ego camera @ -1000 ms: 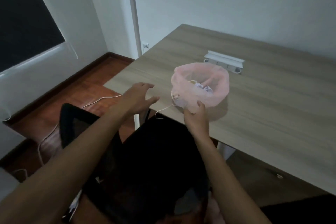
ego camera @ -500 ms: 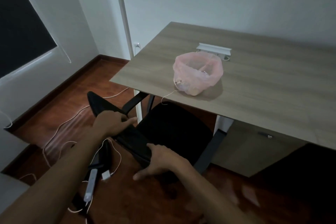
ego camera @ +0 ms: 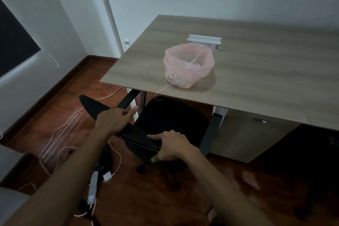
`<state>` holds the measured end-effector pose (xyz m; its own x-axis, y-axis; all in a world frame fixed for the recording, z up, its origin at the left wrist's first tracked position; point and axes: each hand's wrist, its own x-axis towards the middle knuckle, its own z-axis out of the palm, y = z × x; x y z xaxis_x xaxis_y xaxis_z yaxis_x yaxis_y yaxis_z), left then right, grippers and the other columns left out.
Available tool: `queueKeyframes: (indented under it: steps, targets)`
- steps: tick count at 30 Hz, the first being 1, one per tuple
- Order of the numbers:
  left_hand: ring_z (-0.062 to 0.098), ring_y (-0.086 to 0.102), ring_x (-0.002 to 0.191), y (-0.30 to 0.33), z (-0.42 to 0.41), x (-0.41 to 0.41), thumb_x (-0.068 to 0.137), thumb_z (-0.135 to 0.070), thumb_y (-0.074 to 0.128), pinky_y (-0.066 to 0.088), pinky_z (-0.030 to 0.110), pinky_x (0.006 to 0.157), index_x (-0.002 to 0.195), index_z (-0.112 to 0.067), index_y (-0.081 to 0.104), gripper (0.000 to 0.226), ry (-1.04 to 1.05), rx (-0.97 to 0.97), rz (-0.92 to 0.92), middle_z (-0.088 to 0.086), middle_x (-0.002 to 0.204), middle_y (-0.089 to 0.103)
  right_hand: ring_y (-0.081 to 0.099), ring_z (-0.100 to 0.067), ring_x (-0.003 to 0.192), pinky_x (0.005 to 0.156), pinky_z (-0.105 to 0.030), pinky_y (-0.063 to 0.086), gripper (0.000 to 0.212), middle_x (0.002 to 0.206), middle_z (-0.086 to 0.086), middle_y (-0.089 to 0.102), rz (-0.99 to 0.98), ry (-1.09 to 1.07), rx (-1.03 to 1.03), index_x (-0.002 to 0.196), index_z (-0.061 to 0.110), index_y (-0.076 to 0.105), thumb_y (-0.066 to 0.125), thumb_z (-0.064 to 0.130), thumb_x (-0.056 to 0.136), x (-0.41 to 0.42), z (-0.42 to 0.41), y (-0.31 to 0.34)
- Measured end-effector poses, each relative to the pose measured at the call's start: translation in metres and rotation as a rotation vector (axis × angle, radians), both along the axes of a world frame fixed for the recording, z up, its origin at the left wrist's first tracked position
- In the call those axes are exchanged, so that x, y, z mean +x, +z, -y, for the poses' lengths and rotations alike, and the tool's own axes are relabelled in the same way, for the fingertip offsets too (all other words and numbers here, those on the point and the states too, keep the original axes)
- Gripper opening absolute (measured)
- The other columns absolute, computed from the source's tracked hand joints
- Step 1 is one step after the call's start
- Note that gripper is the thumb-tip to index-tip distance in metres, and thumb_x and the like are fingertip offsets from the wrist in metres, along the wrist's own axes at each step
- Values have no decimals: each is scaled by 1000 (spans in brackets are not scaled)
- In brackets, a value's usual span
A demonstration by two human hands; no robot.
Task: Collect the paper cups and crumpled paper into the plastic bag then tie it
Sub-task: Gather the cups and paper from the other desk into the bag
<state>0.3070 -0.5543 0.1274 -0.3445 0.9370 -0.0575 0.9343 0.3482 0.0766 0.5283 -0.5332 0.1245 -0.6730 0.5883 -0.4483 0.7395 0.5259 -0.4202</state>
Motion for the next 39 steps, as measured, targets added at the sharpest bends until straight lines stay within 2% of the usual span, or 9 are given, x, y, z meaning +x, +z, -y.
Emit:
queueKeyframes:
  steps: [4, 10, 15, 20, 23, 25, 30, 36, 39]
  targets:
    - [24, 63, 84, -2, -20, 10, 88, -76, 6, 39, 33, 71, 90, -27, 72, 83, -20, 32, 0, 1, 81, 64, 58, -22, 113, 89, -38, 49, 82, 127, 2, 61, 25, -41, 68, 141, 52, 38, 72, 65, 67, 14, -24, 2]
    - [31, 63, 87, -12, -66, 23, 76, -86, -8, 45, 41, 78, 69, -25, 62, 93, 7, 73, 43, 7, 90, 69, 65, -18, 101, 86, -35, 52, 83, 111, 7, 69, 95, -300, 228, 126, 42, 59, 62, 86, 57, 41, -58, -7]
    - [37, 62, 95, -9, -104, 42, 82, -80, -1, 36, 37, 72, 97, -26, 72, 92, 21, 66, 48, 11, 111, 65, 65, -13, 100, 86, -35, 54, 93, 107, 13, 71, 71, -380, 269, 119, 41, 65, 56, 95, 43, 58, -99, -6]
    - [33, 63, 87, -11, -150, 46, 84, -81, 7, 37, 35, 71, 82, -19, 75, 92, 39, 68, 88, 12, 91, 70, 65, -12, 97, 76, -29, 50, 84, 102, 12, 72, 63, -380, 304, 116, 44, 66, 63, 91, 46, 65, -137, -5]
    - [28, 55, 67, -9, -174, 49, 86, -79, 7, 38, 34, 66, 75, -14, 73, 93, 48, 73, 100, 7, 73, 64, 63, -12, 100, 69, -26, 42, 80, 103, 12, 70, 64, -364, 293, 118, 46, 66, 65, 88, 50, 67, -161, -6]
    - [22, 48, 58, -6, -188, 54, 87, -77, 6, 36, 33, 64, 71, -12, 71, 94, 57, 70, 113, 5, 65, 58, 63, -13, 97, 67, -27, 44, 76, 102, 13, 70, 62, -374, 295, 115, 49, 67, 64, 88, 50, 68, -182, -5]
    - [23, 51, 58, -8, -218, 79, 85, -80, 3, 34, 32, 58, 69, -8, 66, 97, 99, 69, 148, 9, 68, 61, 64, -10, 88, 68, -27, 49, 60, 95, 17, 72, 105, -340, 252, 110, 56, 66, 66, 83, 56, 86, -233, -1]
    - [20, 39, 54, -8, -227, 77, 88, -77, 6, 31, 34, 61, 73, -10, 64, 90, 127, 46, 157, 9, 72, 56, 64, -9, 89, 71, -28, 51, 62, 97, 18, 72, 63, -313, 257, 108, 57, 66, 66, 85, 52, 86, -244, -7]
    - [25, 48, 61, -7, -225, 79, 89, -76, 5, 32, 34, 64, 78, -10, 67, 91, 116, 24, 147, 10, 75, 57, 64, -9, 90, 67, -26, 47, 67, 100, 19, 72, 53, -320, 249, 109, 56, 66, 63, 88, 50, 88, -241, -5]
